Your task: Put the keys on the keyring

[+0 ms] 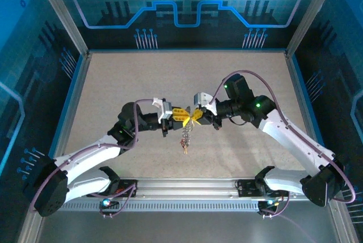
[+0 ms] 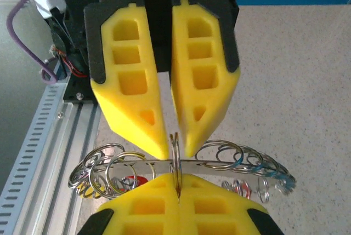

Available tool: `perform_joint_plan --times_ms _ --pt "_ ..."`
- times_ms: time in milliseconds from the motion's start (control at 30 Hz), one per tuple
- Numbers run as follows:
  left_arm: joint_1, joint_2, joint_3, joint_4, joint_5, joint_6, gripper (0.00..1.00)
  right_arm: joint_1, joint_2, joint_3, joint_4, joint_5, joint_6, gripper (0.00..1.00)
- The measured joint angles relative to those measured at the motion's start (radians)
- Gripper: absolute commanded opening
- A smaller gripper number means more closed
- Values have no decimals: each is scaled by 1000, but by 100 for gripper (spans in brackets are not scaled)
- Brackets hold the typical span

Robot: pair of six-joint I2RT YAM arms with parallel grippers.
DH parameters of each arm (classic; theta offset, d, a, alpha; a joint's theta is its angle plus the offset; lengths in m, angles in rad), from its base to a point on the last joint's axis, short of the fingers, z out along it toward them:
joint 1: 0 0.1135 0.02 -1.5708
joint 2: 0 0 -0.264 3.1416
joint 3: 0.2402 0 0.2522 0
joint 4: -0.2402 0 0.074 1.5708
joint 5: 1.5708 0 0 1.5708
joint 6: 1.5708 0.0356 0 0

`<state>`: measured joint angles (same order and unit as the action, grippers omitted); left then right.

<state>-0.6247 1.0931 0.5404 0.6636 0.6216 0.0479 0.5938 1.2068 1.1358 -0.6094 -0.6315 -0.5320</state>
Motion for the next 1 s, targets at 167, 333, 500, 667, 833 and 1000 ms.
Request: perform_joint_plan --times_ms 167,333,500,667,833,1000 --pt "0 0 81 -241 -50 69 21 41 42 67 -109 151 -60 0" --pt "0 2 124 -347 -58 111 22 78 76 114 -169 246 -101 0" --pt "0 31 131 -369 -56 112 20 82 84 116 -188 277 -109 0" --pt "-3 63 158 -410 -48 116 21 82 84 116 -188 280 -109 0" --pt "-6 71 161 -426 -34 120 11 82 85 116 -192 272 -109 0" --pt "-7 71 161 -433 -12 138 0 85 85 116 -199 269 -109 0"
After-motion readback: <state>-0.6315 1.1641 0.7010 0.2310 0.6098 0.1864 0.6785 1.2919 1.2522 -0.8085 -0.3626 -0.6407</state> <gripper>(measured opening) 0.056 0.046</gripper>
